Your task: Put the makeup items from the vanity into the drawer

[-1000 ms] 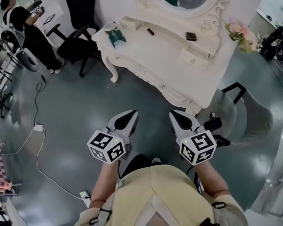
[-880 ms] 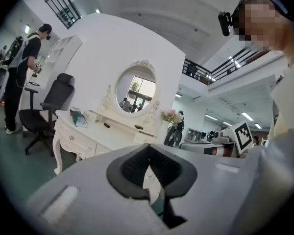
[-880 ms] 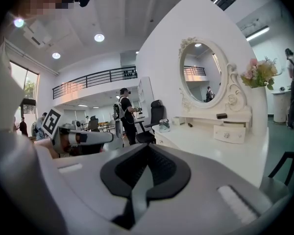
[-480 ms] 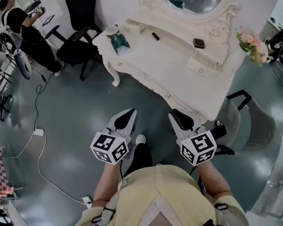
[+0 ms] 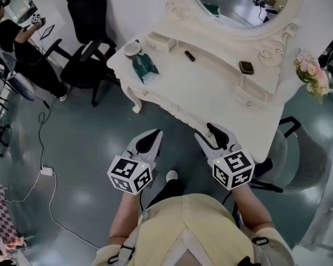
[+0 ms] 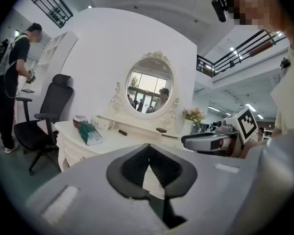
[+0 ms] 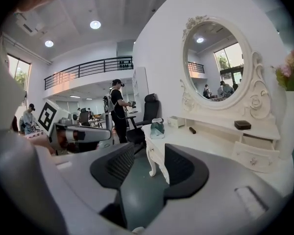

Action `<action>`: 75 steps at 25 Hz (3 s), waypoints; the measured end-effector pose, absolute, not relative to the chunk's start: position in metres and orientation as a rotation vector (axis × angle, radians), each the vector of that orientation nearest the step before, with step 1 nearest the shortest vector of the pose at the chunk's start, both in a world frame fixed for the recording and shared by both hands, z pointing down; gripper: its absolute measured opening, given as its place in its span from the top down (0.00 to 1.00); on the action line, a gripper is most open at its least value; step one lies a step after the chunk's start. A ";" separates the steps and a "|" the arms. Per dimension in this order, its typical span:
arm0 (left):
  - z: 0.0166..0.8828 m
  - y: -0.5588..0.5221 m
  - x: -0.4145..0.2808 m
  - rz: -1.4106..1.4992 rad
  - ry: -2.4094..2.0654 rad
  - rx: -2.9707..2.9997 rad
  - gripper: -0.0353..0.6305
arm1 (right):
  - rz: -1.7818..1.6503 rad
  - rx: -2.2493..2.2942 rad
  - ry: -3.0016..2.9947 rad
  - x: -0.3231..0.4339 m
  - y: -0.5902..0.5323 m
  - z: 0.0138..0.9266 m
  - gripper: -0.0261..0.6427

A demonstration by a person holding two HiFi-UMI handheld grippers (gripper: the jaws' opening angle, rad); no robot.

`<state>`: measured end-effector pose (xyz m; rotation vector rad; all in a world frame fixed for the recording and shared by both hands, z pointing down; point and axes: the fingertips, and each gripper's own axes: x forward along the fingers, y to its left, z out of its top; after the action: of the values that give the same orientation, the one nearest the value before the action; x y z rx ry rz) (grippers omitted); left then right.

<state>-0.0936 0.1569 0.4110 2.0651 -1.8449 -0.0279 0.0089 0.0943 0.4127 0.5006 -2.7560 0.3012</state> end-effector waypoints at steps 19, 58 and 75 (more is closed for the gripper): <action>0.448 0.059 -0.183 0.138 -1.795 2.048 0.94 | 0.307 0.642 -2.671 -0.092 -0.049 0.424 0.65; 0.507 -0.133 -0.266 0.197 -1.918 1.816 0.91 | 0.252 0.672 -2.332 -0.198 -0.269 0.564 0.65; 0.524 -0.141 -0.259 0.194 -1.882 1.808 0.91 | 0.370 0.715 -2.202 -0.193 -0.284 0.589 0.81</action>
<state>-0.2589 -0.1411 0.5238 1.8077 -1.8820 0.1936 -0.1934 -0.2845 0.5890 0.7146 -2.2016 0.3697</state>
